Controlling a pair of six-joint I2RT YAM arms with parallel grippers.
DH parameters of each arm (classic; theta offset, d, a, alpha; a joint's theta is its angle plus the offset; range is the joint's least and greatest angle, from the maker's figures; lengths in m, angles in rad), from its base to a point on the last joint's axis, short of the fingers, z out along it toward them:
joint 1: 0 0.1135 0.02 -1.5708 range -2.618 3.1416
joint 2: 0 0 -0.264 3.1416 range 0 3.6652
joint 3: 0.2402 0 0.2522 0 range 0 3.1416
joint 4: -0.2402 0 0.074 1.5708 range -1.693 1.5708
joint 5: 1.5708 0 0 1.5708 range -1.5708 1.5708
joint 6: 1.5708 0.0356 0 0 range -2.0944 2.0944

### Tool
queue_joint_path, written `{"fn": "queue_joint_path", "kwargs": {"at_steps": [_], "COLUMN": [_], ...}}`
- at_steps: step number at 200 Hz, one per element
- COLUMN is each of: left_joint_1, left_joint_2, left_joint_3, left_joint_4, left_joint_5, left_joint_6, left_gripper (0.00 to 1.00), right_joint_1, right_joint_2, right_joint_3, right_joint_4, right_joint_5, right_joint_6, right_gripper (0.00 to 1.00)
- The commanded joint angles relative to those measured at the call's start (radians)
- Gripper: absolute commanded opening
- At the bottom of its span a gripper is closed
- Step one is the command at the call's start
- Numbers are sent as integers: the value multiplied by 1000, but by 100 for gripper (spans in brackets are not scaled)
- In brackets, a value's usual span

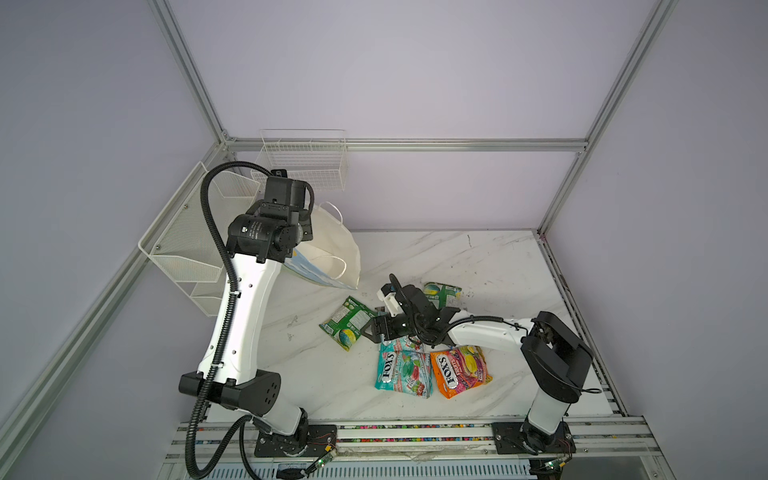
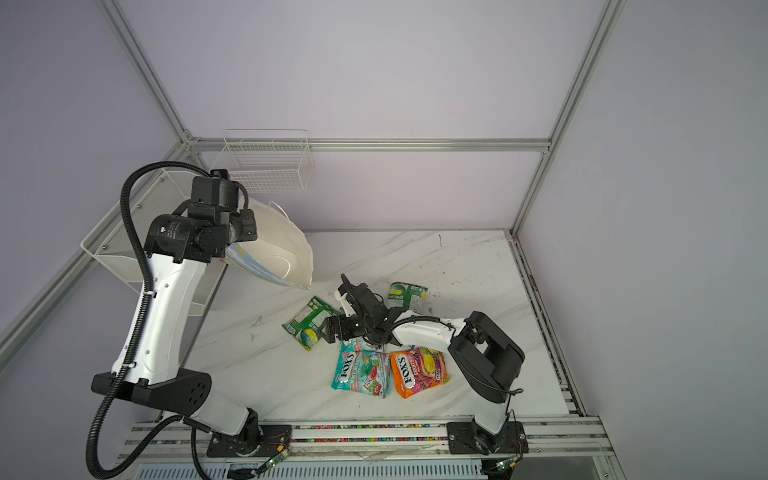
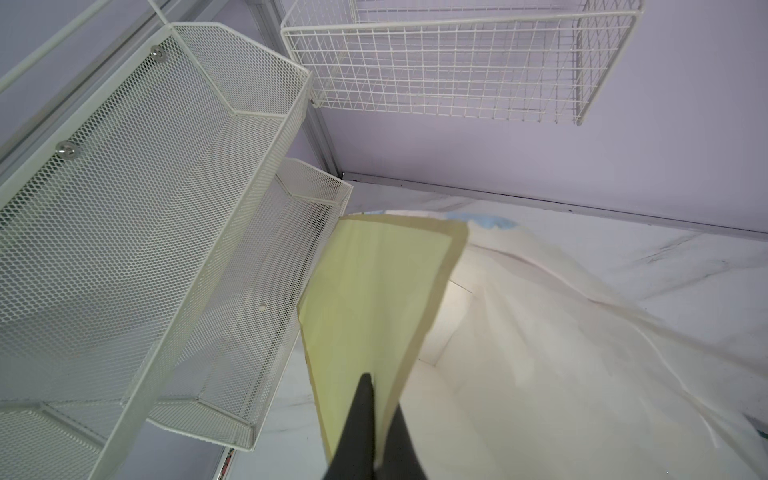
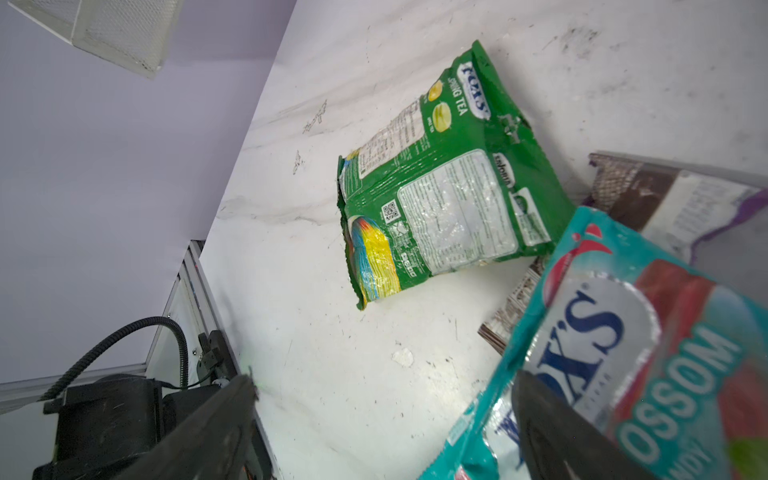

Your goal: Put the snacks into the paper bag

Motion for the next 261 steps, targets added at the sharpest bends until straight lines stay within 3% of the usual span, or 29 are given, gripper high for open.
{"fn": "queue_joint_path", "kwargs": {"at_steps": [1,71,132,208,261], "left_joint_1": [14,32,36,39,40], "left_joint_2": [-44,-89,-114,-128,-126], "left_joint_3": [-35,-48,-71,-77,-75], "left_joint_4": [20,10,7,4,3], "left_joint_5": [-20,-17,-17,-17,-9], "left_joint_6": [22,22,22,22,22], "left_gripper": [0,0,0,0,0], "right_joint_1": [21,44,38,-66,-82], "right_joint_2": [49,182,259,269,319], "right_joint_3": [42,133,215,194,259], "right_joint_4": [48,21,-84,-83,-89], "right_joint_5": [24,59,213,214,164], "right_joint_6": [42,72,127,111,88], "right_gripper": [97,97,97,97,97]}}
